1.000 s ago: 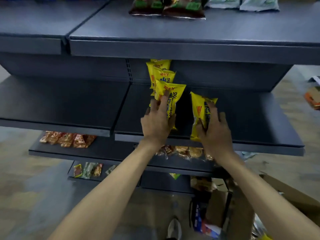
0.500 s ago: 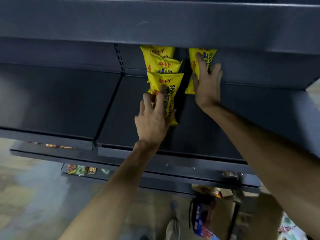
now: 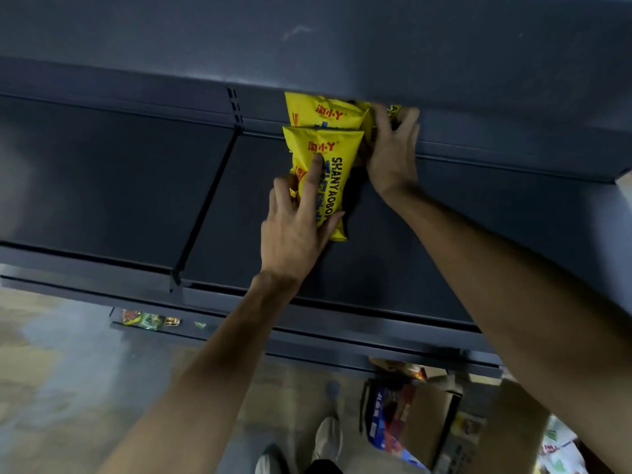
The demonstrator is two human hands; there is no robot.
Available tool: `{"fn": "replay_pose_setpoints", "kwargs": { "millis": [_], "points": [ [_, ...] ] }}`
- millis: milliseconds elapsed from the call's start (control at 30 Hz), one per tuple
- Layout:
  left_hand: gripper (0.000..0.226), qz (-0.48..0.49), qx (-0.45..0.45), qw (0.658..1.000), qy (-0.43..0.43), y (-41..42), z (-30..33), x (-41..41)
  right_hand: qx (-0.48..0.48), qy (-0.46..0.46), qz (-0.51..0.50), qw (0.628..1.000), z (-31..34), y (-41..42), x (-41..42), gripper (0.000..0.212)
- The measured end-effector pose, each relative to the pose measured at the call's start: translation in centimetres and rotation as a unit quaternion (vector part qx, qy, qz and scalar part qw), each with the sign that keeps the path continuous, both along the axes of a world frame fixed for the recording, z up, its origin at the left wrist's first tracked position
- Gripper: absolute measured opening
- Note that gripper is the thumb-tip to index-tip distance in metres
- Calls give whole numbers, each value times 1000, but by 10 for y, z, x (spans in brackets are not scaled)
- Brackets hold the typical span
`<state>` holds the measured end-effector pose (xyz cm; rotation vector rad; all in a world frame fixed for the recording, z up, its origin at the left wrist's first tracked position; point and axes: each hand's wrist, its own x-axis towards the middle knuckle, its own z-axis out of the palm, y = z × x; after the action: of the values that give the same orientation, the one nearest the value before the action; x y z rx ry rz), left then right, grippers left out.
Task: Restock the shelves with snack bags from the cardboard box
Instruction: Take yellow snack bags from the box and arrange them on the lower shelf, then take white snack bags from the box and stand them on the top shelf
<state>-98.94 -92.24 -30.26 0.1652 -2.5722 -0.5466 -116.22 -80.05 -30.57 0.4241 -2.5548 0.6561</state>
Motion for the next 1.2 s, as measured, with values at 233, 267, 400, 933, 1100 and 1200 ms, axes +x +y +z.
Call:
{"fn": "replay_pose_setpoints", "kwargs": {
  "millis": [233, 267, 400, 933, 1100, 1200],
  "points": [
    [80, -26, 20, 999, -19, 0, 5, 4, -69, -92, 47, 992, 8, 17, 53, 79],
    [80, -29, 23, 999, -22, 0, 6, 6, -77, -106, 57, 990, 6, 23, 68, 83],
    [86, -52, 57, 996, -33, 5, 11, 23, -84, -108, 74, 988, 0, 52, 122, 76],
    [58, -307, -17, 941, -139, 45, 18, 153, 77, -193, -112, 972, 17, 148, 336, 66],
    [63, -390, -99, 886, -228, 97, 21, 183, 38, -247, -198, 948, 30, 200, 406, 76],
    [58, -443, -132, 855, -237, 130, 21, 199, 4, -273, -242, 931, 31, 227, 447, 76]
  ]
}}
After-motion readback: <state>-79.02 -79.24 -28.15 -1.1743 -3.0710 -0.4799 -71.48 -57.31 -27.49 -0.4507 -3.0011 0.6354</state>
